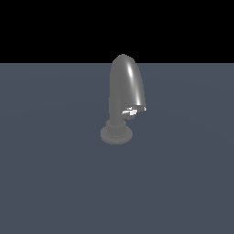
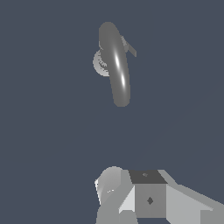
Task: Turn on the faucet by rotating a designated handle.
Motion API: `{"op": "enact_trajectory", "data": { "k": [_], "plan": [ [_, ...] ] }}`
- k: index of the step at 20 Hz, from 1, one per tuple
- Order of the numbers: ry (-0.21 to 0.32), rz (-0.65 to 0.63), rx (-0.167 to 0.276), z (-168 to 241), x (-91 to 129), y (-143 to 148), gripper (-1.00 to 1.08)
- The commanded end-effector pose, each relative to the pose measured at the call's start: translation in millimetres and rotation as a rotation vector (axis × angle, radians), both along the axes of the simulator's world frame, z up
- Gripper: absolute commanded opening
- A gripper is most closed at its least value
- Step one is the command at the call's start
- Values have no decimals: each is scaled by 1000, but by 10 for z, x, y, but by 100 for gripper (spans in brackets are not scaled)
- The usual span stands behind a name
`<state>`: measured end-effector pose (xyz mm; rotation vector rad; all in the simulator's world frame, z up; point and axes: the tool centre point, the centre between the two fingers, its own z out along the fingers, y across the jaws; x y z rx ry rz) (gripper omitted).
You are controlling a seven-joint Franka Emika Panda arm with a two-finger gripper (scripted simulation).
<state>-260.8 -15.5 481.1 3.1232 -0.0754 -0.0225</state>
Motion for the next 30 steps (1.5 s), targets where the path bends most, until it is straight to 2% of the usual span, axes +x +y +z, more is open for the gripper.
{"op": "enact_trajectory", "data": {
  "k": [1,8,14,20,30],
  "plan": [
    [0,0,0,0,0,0,-100],
    [19,-15,6,0,57,15,-100],
    [65,-52,22,-4,197,48,-100],
    [141,-112,48,-22,427,91,-100],
    [304,-241,103,-116,917,135,-100]
  ]
}}
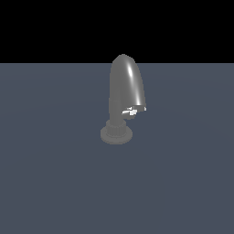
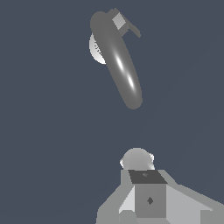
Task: Turn on the faucet by rotating a designated handle.
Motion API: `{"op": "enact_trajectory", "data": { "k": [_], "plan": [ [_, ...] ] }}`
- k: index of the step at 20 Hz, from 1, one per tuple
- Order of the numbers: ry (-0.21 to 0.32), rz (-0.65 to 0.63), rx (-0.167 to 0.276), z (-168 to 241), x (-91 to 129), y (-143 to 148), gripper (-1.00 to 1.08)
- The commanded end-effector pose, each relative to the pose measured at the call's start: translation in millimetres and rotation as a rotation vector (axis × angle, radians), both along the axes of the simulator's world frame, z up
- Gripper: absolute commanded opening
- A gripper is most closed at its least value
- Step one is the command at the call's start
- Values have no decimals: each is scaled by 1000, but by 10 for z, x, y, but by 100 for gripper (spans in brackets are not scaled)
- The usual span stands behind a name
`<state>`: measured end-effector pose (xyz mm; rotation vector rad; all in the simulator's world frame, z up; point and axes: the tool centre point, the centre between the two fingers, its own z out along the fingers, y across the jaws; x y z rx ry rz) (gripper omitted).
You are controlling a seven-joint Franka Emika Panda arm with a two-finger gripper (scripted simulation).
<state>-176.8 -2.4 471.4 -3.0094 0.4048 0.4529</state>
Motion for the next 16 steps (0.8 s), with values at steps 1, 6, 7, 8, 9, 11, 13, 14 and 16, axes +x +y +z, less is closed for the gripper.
{"op": "enact_trajectory", "data": {
  "k": [1,6,7,8,9,11,13,14,16],
  "plan": [
    [42,-34,14,-33,126,5,-100],
    [127,-101,42,-116,373,2,-100],
    [144,-114,48,-135,422,-1,-100],
    [162,-128,54,-155,471,-4,-100],
    [179,-142,60,-176,519,-7,-100],
    [214,-169,72,-221,616,-16,-100],
    [249,-197,83,-269,711,-27,-100],
    [267,-211,89,-295,758,-34,-100],
    [302,-239,101,-349,851,-48,-100]
  ]
}}
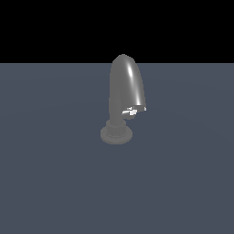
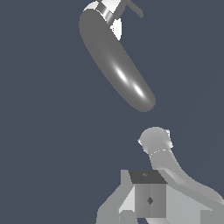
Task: Turn on the faucet by rotating a designated handle.
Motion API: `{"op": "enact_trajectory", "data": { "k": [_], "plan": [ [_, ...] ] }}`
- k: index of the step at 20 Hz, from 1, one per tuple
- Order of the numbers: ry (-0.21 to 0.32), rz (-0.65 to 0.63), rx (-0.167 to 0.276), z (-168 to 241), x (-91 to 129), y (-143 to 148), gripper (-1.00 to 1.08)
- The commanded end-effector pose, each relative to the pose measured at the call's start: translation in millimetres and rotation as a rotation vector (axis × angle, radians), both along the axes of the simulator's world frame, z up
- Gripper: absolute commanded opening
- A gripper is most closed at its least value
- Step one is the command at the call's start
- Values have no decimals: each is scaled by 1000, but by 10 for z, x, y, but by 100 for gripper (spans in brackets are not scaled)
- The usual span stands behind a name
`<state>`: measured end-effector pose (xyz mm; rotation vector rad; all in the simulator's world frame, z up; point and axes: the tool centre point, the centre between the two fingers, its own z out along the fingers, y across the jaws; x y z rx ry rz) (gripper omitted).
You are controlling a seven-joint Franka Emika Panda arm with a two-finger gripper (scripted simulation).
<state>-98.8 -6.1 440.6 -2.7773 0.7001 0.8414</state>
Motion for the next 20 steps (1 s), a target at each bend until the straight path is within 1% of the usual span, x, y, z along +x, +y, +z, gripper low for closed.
{"op": "enact_trajectory", "data": {
  "k": [1,11,20],
  "plan": [
    [45,-36,15,-69,117,-19,-100],
    [227,-179,77,-406,545,-128,-100],
    [399,-316,137,-793,870,-263,-100]
  ]
}}
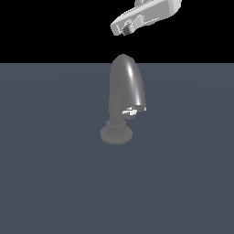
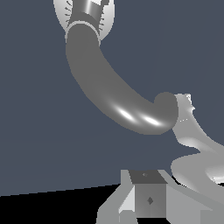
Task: Turn on the faucet by rotating a designated handle.
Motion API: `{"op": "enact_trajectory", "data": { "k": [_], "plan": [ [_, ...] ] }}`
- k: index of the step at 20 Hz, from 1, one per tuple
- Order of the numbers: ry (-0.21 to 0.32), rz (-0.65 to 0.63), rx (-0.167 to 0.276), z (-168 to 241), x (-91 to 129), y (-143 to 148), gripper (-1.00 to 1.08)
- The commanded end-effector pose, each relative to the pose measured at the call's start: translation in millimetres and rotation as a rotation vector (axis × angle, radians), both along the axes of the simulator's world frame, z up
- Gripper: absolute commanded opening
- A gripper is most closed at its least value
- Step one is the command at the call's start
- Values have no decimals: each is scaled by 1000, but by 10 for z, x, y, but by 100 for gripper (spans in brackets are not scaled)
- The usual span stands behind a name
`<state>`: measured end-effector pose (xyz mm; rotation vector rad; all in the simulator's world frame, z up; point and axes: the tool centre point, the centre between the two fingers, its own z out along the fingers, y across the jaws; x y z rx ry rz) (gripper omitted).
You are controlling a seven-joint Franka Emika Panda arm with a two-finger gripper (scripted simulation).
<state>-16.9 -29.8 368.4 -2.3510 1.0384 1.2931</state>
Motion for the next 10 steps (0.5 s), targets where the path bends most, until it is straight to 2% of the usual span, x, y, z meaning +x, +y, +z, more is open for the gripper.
{"op": "enact_trajectory", "data": {
  "k": [1,10],
  "plan": [
    [50,-39,18,-119,83,-43,-100],
    [237,-189,83,-604,321,-208,-100]
  ]
}}
